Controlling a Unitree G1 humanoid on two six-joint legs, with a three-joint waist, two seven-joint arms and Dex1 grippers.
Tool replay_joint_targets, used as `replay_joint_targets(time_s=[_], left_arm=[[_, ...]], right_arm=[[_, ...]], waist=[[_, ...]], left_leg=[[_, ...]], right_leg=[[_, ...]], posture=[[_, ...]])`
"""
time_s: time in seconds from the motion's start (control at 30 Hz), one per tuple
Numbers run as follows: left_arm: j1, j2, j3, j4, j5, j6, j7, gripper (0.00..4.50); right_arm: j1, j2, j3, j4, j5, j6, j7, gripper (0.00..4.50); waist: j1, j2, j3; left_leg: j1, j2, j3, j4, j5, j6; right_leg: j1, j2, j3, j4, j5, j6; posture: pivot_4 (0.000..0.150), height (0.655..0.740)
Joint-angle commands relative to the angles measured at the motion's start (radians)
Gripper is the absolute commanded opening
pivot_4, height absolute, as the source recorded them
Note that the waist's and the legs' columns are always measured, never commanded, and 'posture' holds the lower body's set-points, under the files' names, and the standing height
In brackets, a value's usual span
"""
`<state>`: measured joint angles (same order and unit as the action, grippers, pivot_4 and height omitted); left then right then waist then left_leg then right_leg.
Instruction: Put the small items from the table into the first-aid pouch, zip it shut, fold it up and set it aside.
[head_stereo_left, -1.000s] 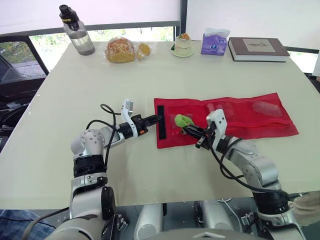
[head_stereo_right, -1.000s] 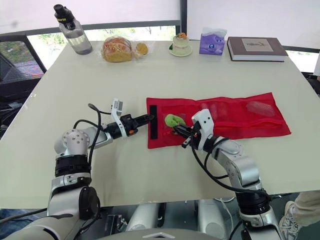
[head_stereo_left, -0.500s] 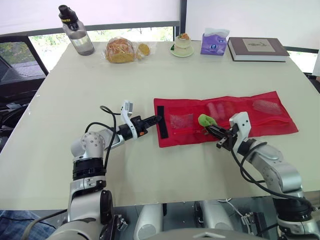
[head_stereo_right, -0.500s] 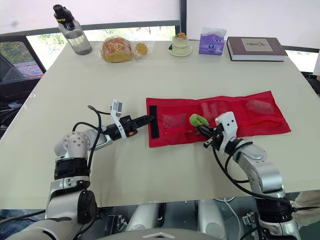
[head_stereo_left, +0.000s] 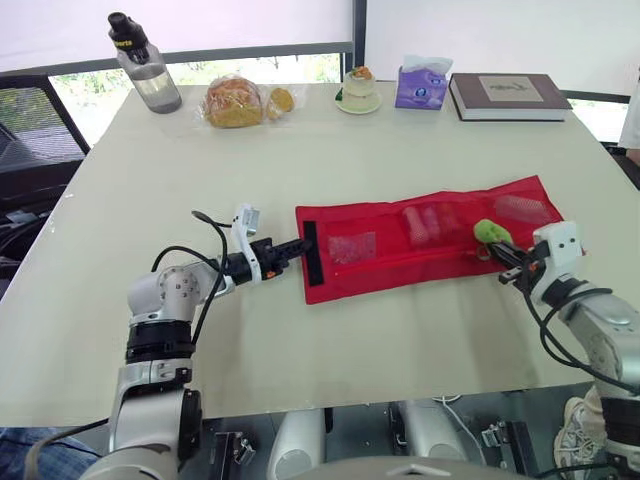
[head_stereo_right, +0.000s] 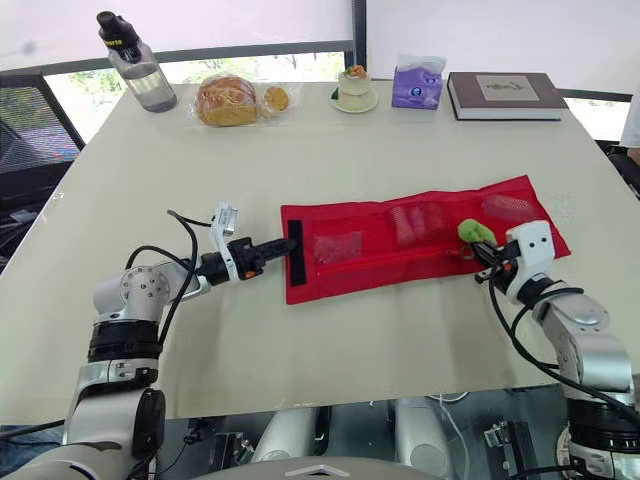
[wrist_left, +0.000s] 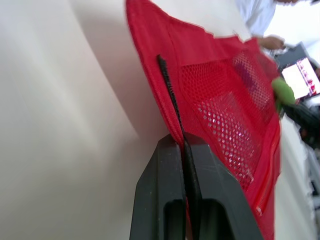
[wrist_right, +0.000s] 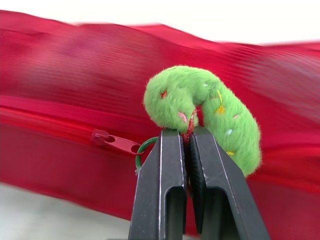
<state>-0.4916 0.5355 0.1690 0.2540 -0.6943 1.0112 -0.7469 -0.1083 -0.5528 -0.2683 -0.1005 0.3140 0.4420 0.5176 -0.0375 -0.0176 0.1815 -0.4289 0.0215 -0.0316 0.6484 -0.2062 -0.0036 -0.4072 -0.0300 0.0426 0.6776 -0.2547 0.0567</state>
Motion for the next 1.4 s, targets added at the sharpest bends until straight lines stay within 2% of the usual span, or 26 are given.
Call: replay_joint_targets(time_s=[0.03,0.13,0.33,0.6,0.77,0.8,0.83,0.87,0.97,1.0,1.03,1.07,1.1,1.17,1.4], left_arm=[[0.016,0.090,-0.032,0.033,0.088,-0.085,-0.060,0.00],[0.023,0.168,-0.103,0.092,0.192,-0.207,-0.119,0.00],[-0.037,0.225,-0.100,0.232,0.267,-0.351,-0.114,0.00],[-0.068,0.230,-0.102,0.272,0.277,-0.379,-0.118,0.00],[-0.051,0.240,-0.113,0.238,0.285,-0.374,-0.127,0.00],[-0.047,0.241,-0.111,0.233,0.286,-0.372,-0.126,0.00],[-0.042,0.242,-0.108,0.225,0.285,-0.369,-0.125,0.49],[-0.037,0.243,-0.102,0.217,0.285,-0.369,-0.121,0.63],[-0.035,0.250,-0.077,0.207,0.291,-0.378,-0.097,1.86],[-0.034,0.256,-0.069,0.203,0.294,-0.381,-0.092,2.46],[-0.030,0.263,-0.063,0.198,0.298,-0.385,-0.093,2.75],[-0.021,0.273,-0.055,0.185,0.300,-0.397,-0.100,3.24],[-0.014,0.281,-0.046,0.171,0.301,-0.407,-0.105,3.65],[0.007,0.303,-0.032,0.131,0.305,-0.445,-0.123,4.46],[0.053,0.317,0.014,-0.100,0.253,-0.461,-0.195,4.46]], right_arm=[[-0.011,-0.037,-0.088,0.062,-0.059,-0.054,-0.089,0.02],[-0.010,-0.050,-0.117,0.106,-0.092,-0.077,-0.143,0.02],[-0.005,-0.066,-0.145,0.178,-0.155,-0.131,-0.230,0.02],[-0.005,-0.063,-0.139,0.196,-0.157,-0.165,-0.247,0.02],[0.017,-0.047,-0.147,0.129,-0.059,-0.118,-0.169,0.02],[0.021,-0.051,-0.148,0.121,-0.053,-0.111,-0.166,0.71],[0.027,-0.056,-0.152,0.113,-0.045,-0.102,-0.161,1.09],[0.035,-0.060,-0.158,0.103,-0.040,-0.095,-0.158,1.36],[0.082,-0.069,-0.192,0.062,-0.012,-0.068,-0.134,2.86],[0.106,-0.072,-0.204,0.042,0.000,-0.055,-0.124,3.48],[0.131,-0.071,-0.215,0.017,0.012,-0.043,-0.115,3.86],[0.160,-0.067,-0.232,-0.017,0.035,-0.024,-0.105,4.35],[0.186,-0.061,-0.248,-0.048,0.059,-0.006,-0.097,4.50],[0.245,-0.044,-0.281,-0.120,0.127,0.043,-0.070,4.50],[0.337,0.019,-0.343,-0.248,0.357,0.230,-0.055,4.50]], waist=[[-0.003,0.000,0.000],[-0.005,0.000,0.000],[-0.006,0.001,0.000],[-0.005,0.001,0.000],[-0.007,0.001,0.000],[-0.007,0.001,0.000],[-0.008,0.001,0.000],[-0.008,0.001,0.000],[-0.005,0.001,0.000],[-0.005,0.001,0.000],[-0.004,0.001,0.000],[-0.004,0.001,0.000],[-0.006,0.001,0.000],[-0.007,0.001,0.000],[0.004,-0.002,0.000]], left_leg=[[0.000,0.000,0.000,0.000,0.000,0.000],[0.000,0.000,0.001,-0.001,0.000,0.000],[0.008,0.001,0.007,-0.008,0.000,0.000],[0.008,0.001,0.009,-0.008,0.000,0.000],[0.009,0.001,0.009,-0.008,0.000,0.000],[0.009,0.001,0.009,-0.008,0.000,0.000],[0.009,0.001,0.010,-0.009,0.000,0.000],[0.010,0.001,0.010,-0.009,0.000,0.000],[0.012,0.001,0.012,-0.011,0.000,0.000],[0.012,0.001,0.012,-0.011,0.000,0.000],[0.012,0.001,0.012,-0.011,0.000,0.000],[0.012,0.001,0.012,-0.011,0.000,0.000],[0.012,0.001,0.012,-0.011,0.000,0.000],[0.012,0.002,0.013,-0.012,0.000,0.000],[0.012,0.003,0.016,-0.012,0.000,0.000]], right_leg=[[0.000,0.000,0.000,0.000,0.000,0.000],[-0.001,0.000,0.001,0.000,0.000,0.000],[0.000,0.001,0.008,0.000,0.000,0.000],[0.000,0.001,0.010,0.000,0.000,0.000],[0.000,0.001,0.010,0.000,0.000,0.000],[0.000,0.002,0.010,0.000,0.000,0.000],[0.000,0.002,0.011,0.000,0.000,0.000],[0.000,0.002,0.011,0.000,0.000,0.000],[0.000,0.002,0.013,0.000,0.000,0.000],[0.000,0.002,0.013,0.000,0.000,0.001],[0.000,0.002,0.013,0.001,-0.001,0.001],[0.000,0.002,0.013,0.000,-0.001,0.001],[0.000,0.002,0.013,0.000,-0.001,0.002],[0.000,0.002,0.014,0.000,-0.002,0.002],[0.000,0.000,0.015,-0.001,-0.003,0.000]], posture=[[0.150,0.7400],[0.150,0.7400],[0.150,0.7400],[0.150,0.7400],[0.150,0.7400],[0.150,0.7400],[0.150,0.7400],[0.150,0.7400],[0.150,0.7400],[0.150,0.7400],[0.150,0.7400],[0.150,0.7400],[0.150,0.7400],[0.150,0.7400],[0.150,0.7400]])
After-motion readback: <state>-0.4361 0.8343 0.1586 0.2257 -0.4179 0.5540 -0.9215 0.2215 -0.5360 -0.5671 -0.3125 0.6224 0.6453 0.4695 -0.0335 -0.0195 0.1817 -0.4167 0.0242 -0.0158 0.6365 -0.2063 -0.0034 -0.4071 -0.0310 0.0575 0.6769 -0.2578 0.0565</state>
